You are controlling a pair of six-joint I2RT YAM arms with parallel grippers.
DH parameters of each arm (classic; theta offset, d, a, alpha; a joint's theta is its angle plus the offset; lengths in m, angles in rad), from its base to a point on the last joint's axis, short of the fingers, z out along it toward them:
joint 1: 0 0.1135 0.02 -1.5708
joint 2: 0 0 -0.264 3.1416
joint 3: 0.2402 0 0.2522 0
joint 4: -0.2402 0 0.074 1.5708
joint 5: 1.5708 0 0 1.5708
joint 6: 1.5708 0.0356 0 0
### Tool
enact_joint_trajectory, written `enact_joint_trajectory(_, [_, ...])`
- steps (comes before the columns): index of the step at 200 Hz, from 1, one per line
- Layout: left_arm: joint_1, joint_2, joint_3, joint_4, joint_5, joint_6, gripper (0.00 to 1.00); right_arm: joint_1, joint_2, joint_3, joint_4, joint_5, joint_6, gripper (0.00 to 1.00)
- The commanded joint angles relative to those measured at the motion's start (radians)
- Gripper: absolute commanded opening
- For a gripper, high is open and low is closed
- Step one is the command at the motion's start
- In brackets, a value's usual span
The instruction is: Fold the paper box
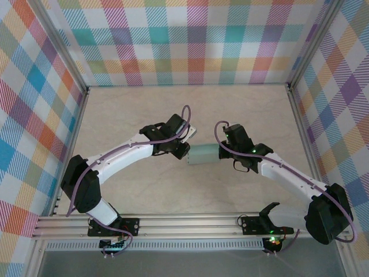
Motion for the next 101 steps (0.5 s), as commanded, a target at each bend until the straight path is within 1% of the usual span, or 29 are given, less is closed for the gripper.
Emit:
enact_joint_trajectory(1, [-0.013, 0.014, 0.036, -0.004, 0.026, -0.015, 0.24, 0.009, 0.008, -0.023, -0.046, -0.037, 0.018, 0.00])
enact_joint_trajectory(17, [-0.013, 0.025, 0.046, -0.005, 0.034, -0.021, 0.23, 0.009, 0.006, -0.029, -0.041, -0.043, 0.024, 0.00])
enact_joint_trajectory(63, [-0.015, 0.041, 0.047, -0.005, 0.035, -0.025, 0.17, 0.009, 0.004, -0.026, -0.052, -0.043, 0.022, 0.00])
enact_joint_trajectory(86, [-0.013, 0.046, 0.049, -0.011, 0.029, -0.026, 0.08, 0.009, 0.002, -0.021, -0.054, -0.045, 0.020, 0.00])
enact_joint_trajectory(101, [-0.013, 0.048, 0.053, -0.014, 0.031, -0.031, 0.07, 0.009, 0.002, -0.019, -0.058, -0.045, 0.019, 0.00])
